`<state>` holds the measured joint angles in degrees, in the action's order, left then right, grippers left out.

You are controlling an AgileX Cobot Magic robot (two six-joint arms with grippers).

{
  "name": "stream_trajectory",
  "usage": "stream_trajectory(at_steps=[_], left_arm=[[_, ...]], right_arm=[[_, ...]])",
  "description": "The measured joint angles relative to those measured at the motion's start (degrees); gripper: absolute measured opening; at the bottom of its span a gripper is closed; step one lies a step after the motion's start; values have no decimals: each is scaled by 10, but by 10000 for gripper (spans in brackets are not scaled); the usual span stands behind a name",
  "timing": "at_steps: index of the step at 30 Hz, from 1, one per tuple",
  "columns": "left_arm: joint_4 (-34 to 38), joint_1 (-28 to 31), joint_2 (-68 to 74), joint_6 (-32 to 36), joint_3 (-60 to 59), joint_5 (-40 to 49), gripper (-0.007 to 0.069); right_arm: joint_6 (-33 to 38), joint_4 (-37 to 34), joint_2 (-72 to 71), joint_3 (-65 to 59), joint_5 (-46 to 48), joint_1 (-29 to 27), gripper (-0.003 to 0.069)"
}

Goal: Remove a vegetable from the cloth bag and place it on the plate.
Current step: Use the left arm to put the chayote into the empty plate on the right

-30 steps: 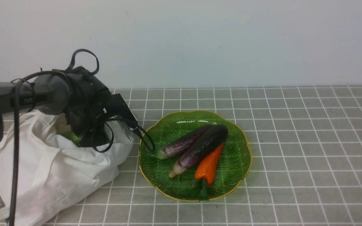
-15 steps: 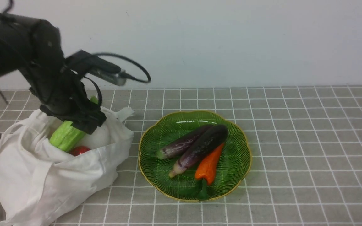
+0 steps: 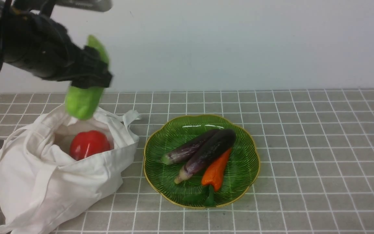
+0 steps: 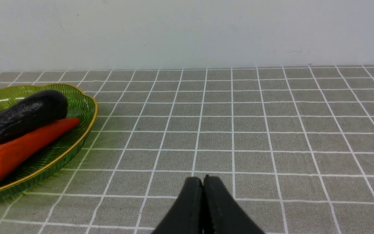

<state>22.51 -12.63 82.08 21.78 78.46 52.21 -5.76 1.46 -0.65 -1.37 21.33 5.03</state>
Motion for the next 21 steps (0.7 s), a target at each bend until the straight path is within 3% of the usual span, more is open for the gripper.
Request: stream_trajectory(at_steps=[8, 16, 21], left_arm=[[144, -116, 84, 61, 0, -43, 405], [168, -227, 220, 75, -1, -184, 405], [169, -241, 268, 76, -1, -232, 405]], right_arm=[[0, 0, 0, 0, 0, 0, -15], [1, 0, 0, 0, 0, 0, -15], [1, 0, 0, 0, 0, 0, -15]])
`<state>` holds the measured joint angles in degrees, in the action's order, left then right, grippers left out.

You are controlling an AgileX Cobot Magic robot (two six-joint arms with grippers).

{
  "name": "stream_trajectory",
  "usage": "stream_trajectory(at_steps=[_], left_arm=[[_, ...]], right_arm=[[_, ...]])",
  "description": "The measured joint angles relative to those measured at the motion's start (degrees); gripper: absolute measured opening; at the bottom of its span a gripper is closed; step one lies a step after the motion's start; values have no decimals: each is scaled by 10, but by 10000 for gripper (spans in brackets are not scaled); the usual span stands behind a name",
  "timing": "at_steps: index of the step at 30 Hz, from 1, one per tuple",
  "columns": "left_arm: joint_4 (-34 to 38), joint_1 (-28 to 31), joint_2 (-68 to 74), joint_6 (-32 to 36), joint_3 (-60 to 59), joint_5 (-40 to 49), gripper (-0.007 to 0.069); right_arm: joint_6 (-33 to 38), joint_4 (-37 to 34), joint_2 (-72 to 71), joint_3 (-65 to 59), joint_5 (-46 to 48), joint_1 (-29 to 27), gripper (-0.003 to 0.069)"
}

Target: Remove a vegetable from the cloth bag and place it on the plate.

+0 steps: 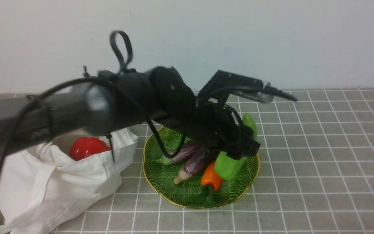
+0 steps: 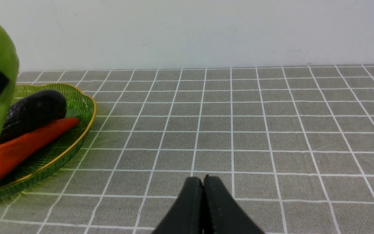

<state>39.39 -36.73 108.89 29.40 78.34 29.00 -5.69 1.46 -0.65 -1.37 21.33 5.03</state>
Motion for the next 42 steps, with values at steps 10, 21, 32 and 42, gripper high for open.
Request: stream_trajectory(at_steps=[10, 21, 32, 42], left_arm=[[-26, 1, 18, 0, -1, -6, 571], [-50, 35, -27, -41, -1, 43, 550], [-236, 73, -344, -133, -1, 135, -4], [-294, 74, -597, -220, -65, 143, -5]], right_arm=[[-1, 0, 0, 0, 0, 0, -15], [0, 0, 0, 0, 0, 0, -15], [0, 0, 0, 0, 0, 0, -15], [-1, 0, 0, 0, 0, 0, -15]])
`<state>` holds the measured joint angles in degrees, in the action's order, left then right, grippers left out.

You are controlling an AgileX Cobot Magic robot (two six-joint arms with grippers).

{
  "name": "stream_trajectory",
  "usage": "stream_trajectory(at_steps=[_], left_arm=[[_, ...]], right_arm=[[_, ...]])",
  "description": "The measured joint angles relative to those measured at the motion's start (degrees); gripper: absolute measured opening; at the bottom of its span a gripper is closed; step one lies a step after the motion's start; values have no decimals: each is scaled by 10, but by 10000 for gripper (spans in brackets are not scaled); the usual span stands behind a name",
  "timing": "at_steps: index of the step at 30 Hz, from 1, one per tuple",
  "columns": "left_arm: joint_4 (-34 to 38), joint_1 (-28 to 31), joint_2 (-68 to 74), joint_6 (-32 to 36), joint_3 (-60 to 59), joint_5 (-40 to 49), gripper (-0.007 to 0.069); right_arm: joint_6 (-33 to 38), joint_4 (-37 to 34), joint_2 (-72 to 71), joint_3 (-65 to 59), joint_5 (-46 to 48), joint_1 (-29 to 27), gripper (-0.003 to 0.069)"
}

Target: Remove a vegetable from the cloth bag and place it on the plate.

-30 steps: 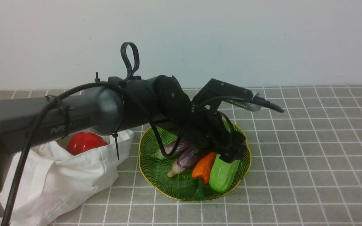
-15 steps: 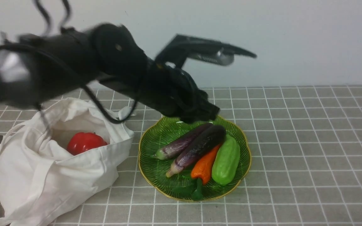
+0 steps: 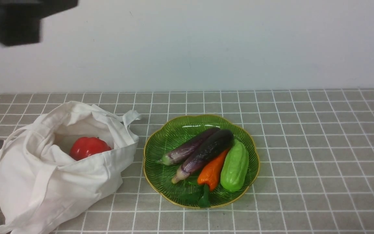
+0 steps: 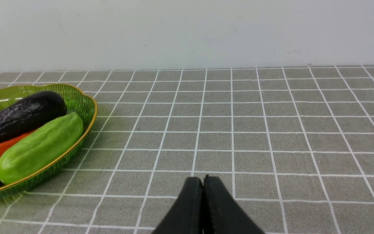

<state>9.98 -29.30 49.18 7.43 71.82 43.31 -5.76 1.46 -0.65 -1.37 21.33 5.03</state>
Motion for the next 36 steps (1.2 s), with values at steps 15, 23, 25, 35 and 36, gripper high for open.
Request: stream_trajectory(at_steps=[15, 23, 25, 35, 36], left_arm=[[16, 0, -376, -29, -334, -138, -5], [16, 0, -461, -37, -373, -137, -5], [16, 0, -462, -37, -373, -138, -5], [16, 0, -462, -37, -373, -138, -5], [16, 0, -462, -37, -373, -138, -5]], right_arm=[[1, 0, 0, 0, 0, 0, -15], [0, 0, 0, 0, 0, 0, -15], [0, 0, 0, 0, 0, 0, -15], [1, 0, 0, 0, 0, 0, -15], [1, 0, 0, 0, 0, 0, -15]])
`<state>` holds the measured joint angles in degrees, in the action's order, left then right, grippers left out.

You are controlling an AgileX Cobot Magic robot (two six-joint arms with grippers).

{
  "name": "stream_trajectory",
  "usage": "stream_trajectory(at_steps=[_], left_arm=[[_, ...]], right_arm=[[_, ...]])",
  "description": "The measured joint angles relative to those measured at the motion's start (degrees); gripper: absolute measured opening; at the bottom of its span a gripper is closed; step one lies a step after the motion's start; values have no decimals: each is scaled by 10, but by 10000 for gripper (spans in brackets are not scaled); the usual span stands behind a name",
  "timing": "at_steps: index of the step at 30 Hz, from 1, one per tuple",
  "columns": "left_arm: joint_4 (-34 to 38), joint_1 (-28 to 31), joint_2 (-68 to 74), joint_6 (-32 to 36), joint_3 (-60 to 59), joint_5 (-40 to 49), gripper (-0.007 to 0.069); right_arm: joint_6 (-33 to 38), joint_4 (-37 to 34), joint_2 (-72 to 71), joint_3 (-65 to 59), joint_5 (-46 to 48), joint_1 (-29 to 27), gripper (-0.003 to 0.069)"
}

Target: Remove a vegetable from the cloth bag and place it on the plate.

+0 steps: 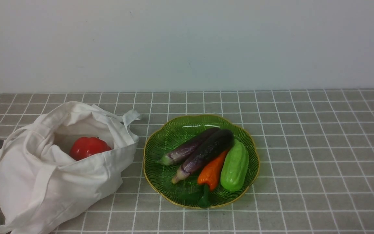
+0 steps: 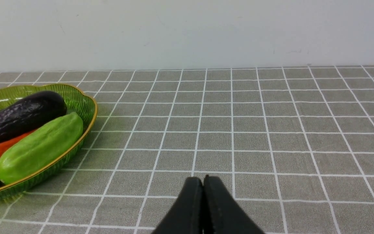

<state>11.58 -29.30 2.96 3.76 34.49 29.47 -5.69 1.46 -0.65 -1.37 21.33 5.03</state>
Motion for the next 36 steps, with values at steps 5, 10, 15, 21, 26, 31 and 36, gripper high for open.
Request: stream_trajectory(at_steps=[5, 10, 15, 21, 26, 31, 36], left_arm=[[-10, 0, 0, 15, 0, 1, -5], [-30, 33, -1, 50, -20, 1, -5], [-35, 144, -34, 74, -101, -2, -5], [-49, 251, -39, 75, -228, -31, -5], [-65, 263, -39, 75, -318, -34, -5], [-69, 255, -39, 71, -355, -47, -5], [-71, 252, -39, 68, -359, -77, -5]], right_arm=[[0, 0, 0, 0, 0, 0, -15], [0, 0, 0, 0, 0, 0, -15], [-1, 0, 0, 0, 0, 0, -15], [-1, 0, 0, 0, 0, 0, -15], [-1, 0, 0, 0, 0, 0, -15], [0, 0, 0, 0, 0, 0, -15], [0, 0, 0, 0, 0, 0, -15]])
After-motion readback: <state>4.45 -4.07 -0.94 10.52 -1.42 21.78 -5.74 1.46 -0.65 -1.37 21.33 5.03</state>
